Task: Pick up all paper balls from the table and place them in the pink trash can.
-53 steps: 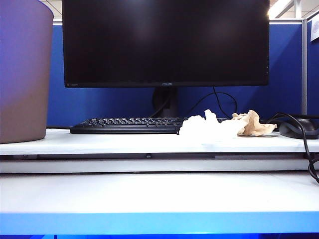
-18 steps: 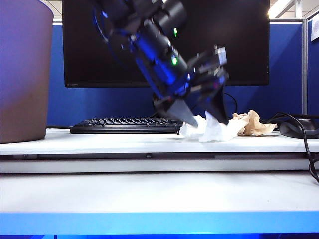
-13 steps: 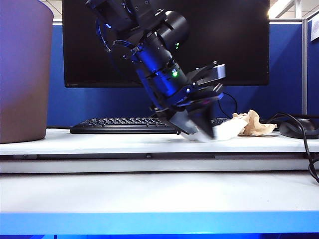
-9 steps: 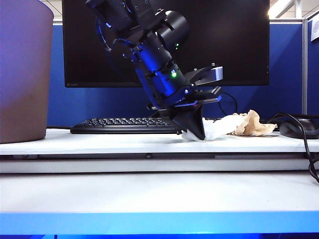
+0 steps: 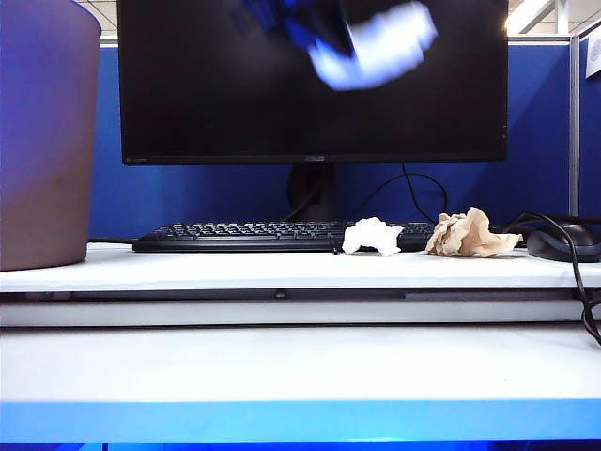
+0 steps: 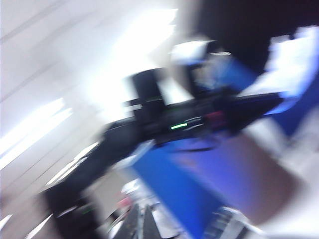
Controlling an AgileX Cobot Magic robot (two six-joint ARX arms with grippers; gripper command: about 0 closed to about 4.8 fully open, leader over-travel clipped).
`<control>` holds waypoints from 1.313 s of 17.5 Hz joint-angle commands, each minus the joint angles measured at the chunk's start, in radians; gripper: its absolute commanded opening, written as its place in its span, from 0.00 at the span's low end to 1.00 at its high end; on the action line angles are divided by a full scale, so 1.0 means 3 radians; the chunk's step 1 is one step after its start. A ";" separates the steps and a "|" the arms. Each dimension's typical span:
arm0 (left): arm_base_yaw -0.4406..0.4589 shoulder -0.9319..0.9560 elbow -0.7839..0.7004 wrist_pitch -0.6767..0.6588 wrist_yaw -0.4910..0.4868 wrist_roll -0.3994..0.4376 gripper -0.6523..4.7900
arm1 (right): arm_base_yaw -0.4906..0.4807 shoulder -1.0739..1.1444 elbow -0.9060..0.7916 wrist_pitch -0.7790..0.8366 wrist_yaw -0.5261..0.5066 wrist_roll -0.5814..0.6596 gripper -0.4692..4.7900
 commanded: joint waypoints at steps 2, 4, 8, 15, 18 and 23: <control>-0.0003 -0.0684 0.0010 -0.0308 -0.0964 0.0385 0.11 | 0.0003 -0.0004 0.0025 0.1314 -0.0085 0.0214 0.08; 0.0014 -0.0956 0.0010 -0.0477 -0.1783 0.0729 0.11 | 0.0001 -0.0003 0.0025 0.1780 -0.0084 0.0212 0.08; 0.0464 -0.1415 0.0009 -0.0865 -0.2247 0.0785 0.11 | 0.0003 -0.0003 0.0025 0.2120 -0.0107 0.0506 0.08; 0.1153 -0.1621 0.0003 -0.1385 -0.2040 0.0632 0.11 | 0.0003 -0.0003 0.0024 0.1692 -0.0468 0.0563 0.08; 0.1354 -0.1595 -0.0078 -0.1381 -0.1965 0.0613 0.11 | 0.0001 -0.0003 0.0024 0.1357 -0.0524 0.0563 0.08; 0.1544 -0.1336 -0.0080 -0.1161 -0.1692 0.0704 0.11 | 0.0000 -0.0003 0.0024 0.0940 -0.0576 0.0562 0.08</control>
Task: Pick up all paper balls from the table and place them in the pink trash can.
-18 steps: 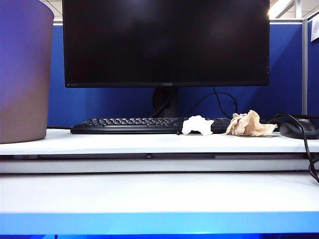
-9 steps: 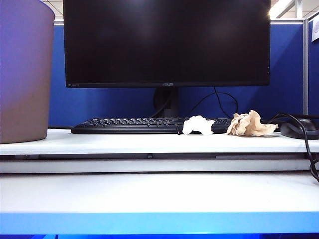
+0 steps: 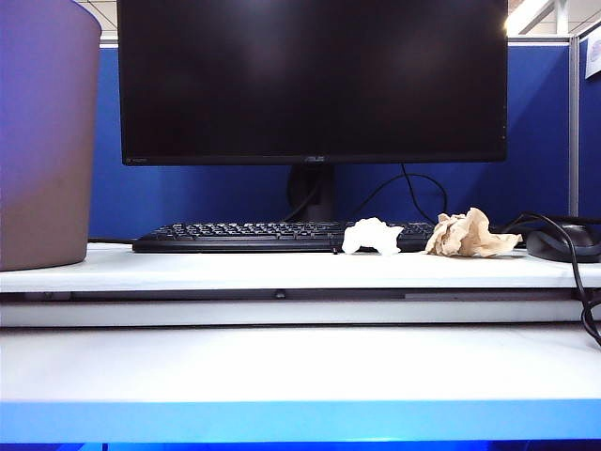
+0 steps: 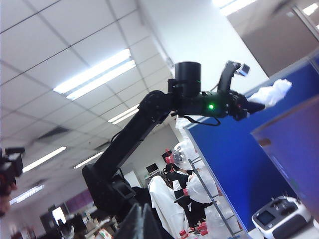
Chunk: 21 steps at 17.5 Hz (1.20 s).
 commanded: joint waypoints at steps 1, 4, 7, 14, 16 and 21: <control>0.0163 0.0183 0.0005 0.0225 0.0308 0.0048 0.11 | 0.0001 -0.0005 0.0010 -0.0327 -0.0004 0.0019 0.08; 0.0244 0.0362 0.0005 0.0216 0.0376 -0.0018 0.11 | 0.0000 -0.0005 0.0010 -0.0670 0.0009 0.0052 0.08; 0.0362 0.0486 0.0005 0.0214 0.0454 -0.0029 0.13 | 0.0000 -0.0005 0.0010 -0.1068 0.0104 0.0018 0.08; 0.0496 0.0526 0.0005 0.0228 0.0523 -0.0076 0.61 | -0.0001 -0.0005 0.0011 -0.1754 0.0388 -0.0216 0.08; 0.0496 0.0526 0.0006 0.0262 0.0470 -0.0072 0.73 | -0.0003 -0.0006 0.0011 -0.1794 0.0432 -0.0237 0.08; 0.0496 0.0510 0.0015 0.0559 0.0436 -0.0062 0.75 | -0.0003 -0.0006 0.0011 -0.1850 0.0477 -0.0289 0.08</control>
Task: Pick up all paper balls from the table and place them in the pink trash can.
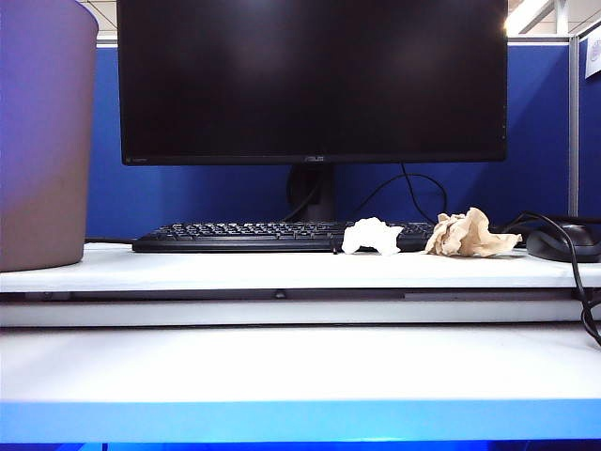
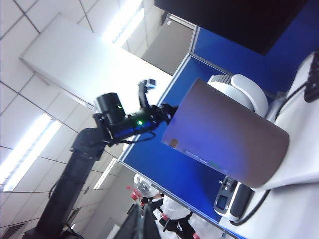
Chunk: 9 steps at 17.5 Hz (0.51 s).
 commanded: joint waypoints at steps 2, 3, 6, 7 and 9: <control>0.0004 -0.0070 0.0029 0.0460 -0.0013 -0.0001 0.75 | -0.0001 -0.0005 0.0011 0.0037 0.0018 -0.0039 0.08; 0.0004 -0.0071 0.0084 0.0530 0.0003 -0.0010 0.75 | -0.0001 -0.0005 0.0011 0.0037 0.0022 -0.0050 0.08; 0.0004 -0.0070 0.0351 0.0671 0.0984 -0.0479 0.75 | -0.0001 -0.0005 0.0011 -0.0029 0.0081 -0.0145 0.08; 0.0003 -0.0066 0.0395 0.0724 0.1616 -0.0699 0.75 | -0.0001 -0.0005 0.0011 -0.0103 0.0097 -0.0214 0.08; -0.0158 0.0025 0.0395 0.1099 0.2670 -0.1409 0.74 | 0.0000 -0.0005 0.0011 -0.0406 0.0445 -0.0333 0.08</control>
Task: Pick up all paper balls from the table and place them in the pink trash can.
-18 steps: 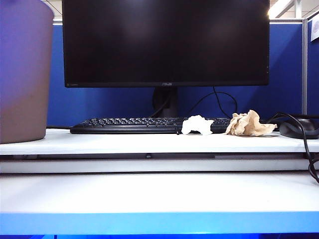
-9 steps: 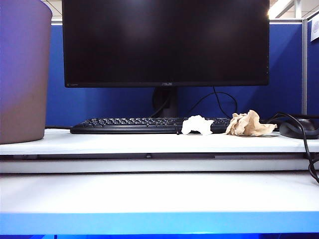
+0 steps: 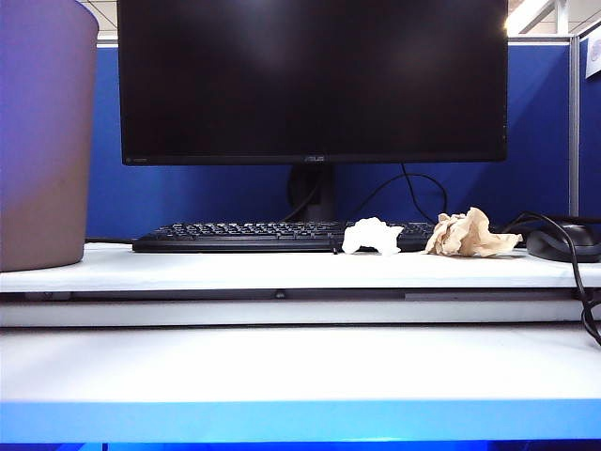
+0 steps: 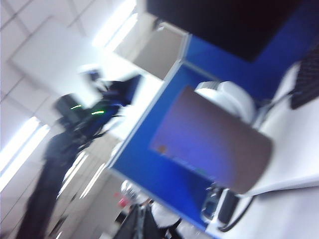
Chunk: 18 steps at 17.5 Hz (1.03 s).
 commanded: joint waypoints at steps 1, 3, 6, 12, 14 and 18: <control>-0.0345 0.0154 0.0009 0.0366 0.0818 -0.0623 0.74 | -0.0001 -0.0004 0.0011 -0.0304 0.0500 -0.0200 0.08; -0.0843 0.0472 0.0009 0.0432 0.0818 -0.0518 0.74 | 0.0000 -0.0004 0.0011 -0.0528 0.1071 -0.0277 0.08; -0.1368 0.1143 0.0009 0.0833 0.0557 -0.0314 0.75 | 0.0003 -0.0005 0.0011 -0.0562 0.1124 -0.0278 0.08; -0.1587 0.2480 0.0010 0.1592 -0.0126 -0.0537 0.89 | -0.0001 -0.0004 0.0015 -0.0430 0.0917 -0.0277 0.08; -0.1587 0.2621 0.0010 0.1651 -0.0123 -0.0537 0.89 | 0.0000 -0.0005 0.0014 -0.0431 0.0914 -0.0277 0.08; -0.1586 0.2797 0.0009 0.1733 -0.0141 -0.0537 0.89 | -0.0001 -0.0005 0.0014 -0.0598 0.0927 -0.0411 0.08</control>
